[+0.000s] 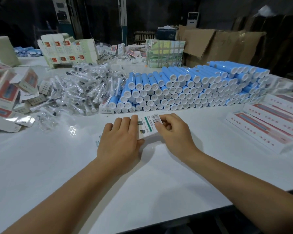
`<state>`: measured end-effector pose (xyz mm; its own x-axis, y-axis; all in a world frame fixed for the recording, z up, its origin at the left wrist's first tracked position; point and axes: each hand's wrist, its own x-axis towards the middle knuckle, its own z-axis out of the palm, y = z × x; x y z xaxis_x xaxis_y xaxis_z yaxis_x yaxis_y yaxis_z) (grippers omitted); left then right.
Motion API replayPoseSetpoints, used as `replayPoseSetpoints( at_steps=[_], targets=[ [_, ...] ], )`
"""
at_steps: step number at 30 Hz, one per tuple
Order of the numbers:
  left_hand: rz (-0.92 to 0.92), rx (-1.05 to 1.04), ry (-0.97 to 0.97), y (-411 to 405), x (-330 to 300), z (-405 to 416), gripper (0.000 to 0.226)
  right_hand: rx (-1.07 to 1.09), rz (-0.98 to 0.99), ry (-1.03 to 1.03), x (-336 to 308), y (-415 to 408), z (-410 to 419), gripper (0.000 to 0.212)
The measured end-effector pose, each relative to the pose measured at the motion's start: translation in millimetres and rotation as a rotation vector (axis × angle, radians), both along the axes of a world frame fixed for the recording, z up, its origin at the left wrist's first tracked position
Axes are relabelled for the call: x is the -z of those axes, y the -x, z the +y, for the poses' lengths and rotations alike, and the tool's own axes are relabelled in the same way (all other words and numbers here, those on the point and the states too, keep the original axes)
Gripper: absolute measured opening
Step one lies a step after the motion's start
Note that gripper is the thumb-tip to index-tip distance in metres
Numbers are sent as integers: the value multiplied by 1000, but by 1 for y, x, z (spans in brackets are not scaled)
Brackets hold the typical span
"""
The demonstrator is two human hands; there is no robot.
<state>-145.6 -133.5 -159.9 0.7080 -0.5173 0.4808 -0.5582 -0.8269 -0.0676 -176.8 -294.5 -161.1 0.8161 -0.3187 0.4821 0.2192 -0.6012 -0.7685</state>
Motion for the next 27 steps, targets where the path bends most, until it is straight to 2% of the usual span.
replayPoseSetpoints(
  at_steps=[2,3,4,6,7,8,10,12,14,16,17,18,20,22,24,25,27],
  targets=[
    [28,-15,35,-1,-2,0,70,124,-102,-116,-4,-2,-6,26],
    [34,-22,47,-1,-2,0,70,179,-114,-287,-6,-4,-10,33],
    [34,-26,59,-2,-2,0,72,163,-79,-547,-8,-5,-12,34],
    [39,-26,74,-2,-2,-2,73,-132,106,-1187,-10,-10,-13,32],
    [42,-22,72,-2,-2,-4,73,-279,206,-1384,-10,-9,-11,38],
    [41,-18,69,-2,-1,-6,73,-391,255,-1450,-10,-9,-9,45],
    [41,-13,65,-1,0,-8,72,-502,197,-1410,-8,-10,-4,42],
    [38,-10,53,1,0,-9,72,-442,84,-1254,-3,-12,-1,24],
    [40,-10,26,4,0,-10,72,-298,33,-910,1,-11,0,16],
    [47,2,-1,6,-1,-11,71,-130,1,-406,7,-6,1,20],
    [41,8,-5,8,-1,-11,70,-85,-34,-218,7,-3,4,17],
    [30,13,-2,9,-1,-11,69,-62,-60,-90,7,0,6,16],
    [5,23,8,9,0,-11,68,-27,-78,54,6,2,7,38],
    [-8,30,10,11,0,-11,66,-8,-81,114,6,4,4,43],
    [-6,25,-6,13,-3,-11,68,-25,-34,62,3,7,4,38],
    [0,20,-16,13,-4,-11,70,-65,-5,-65,3,7,4,35],
    [14,5,-25,13,-4,-11,69,-240,64,-505,-1,5,2,32]
  ],
)
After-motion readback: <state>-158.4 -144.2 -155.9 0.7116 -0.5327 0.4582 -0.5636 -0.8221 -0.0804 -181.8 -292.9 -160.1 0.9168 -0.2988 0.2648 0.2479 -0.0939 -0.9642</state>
